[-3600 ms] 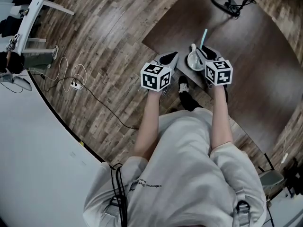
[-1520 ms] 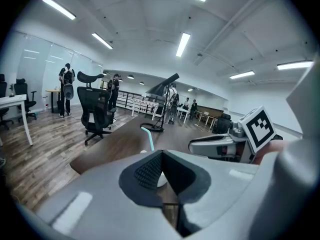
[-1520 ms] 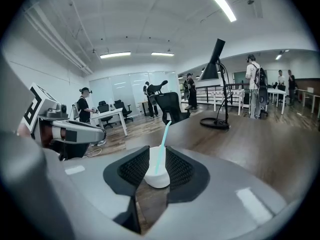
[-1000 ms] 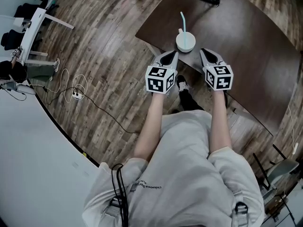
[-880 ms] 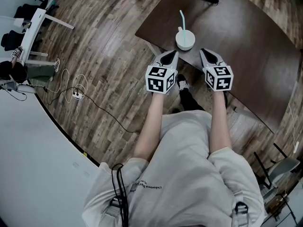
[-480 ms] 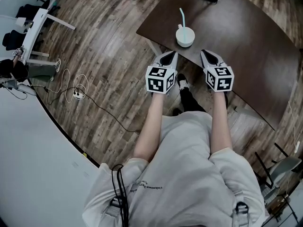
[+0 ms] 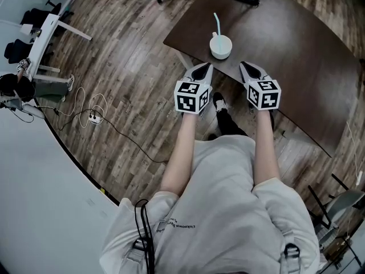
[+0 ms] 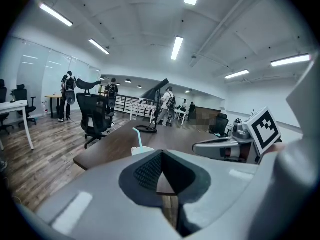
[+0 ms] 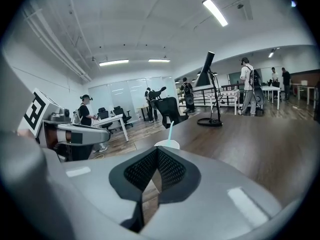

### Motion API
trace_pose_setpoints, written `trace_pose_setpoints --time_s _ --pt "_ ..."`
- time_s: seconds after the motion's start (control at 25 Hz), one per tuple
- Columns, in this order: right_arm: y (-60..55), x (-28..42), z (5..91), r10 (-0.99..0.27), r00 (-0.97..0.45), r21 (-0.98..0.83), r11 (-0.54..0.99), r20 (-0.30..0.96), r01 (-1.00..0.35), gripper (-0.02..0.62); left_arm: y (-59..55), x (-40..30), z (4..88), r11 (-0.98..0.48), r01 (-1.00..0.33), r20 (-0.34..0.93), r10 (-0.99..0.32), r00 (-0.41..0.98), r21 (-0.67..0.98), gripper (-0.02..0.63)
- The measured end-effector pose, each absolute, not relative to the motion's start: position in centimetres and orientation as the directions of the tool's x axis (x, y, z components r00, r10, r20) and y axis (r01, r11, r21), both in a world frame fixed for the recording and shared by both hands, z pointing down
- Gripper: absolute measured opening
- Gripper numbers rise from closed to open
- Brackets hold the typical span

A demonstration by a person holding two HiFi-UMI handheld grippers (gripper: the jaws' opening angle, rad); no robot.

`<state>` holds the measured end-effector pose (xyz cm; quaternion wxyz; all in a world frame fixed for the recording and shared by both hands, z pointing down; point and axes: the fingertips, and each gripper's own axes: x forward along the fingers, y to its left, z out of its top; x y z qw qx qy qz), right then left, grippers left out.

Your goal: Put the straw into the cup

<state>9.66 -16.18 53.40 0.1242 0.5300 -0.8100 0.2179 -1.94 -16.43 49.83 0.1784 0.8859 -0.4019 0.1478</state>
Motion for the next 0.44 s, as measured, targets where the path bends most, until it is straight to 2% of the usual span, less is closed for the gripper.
trace_pose_setpoints --time_s 0.44 --pt "-14.6 9.2 53.1 -0.778 -0.427 -0.204 0.375 0.462 -0.904 0.025 -16.3 -2.2 48.2 -0.611 -0.765 0.377 -0.672 0.637 0.203 0.002"
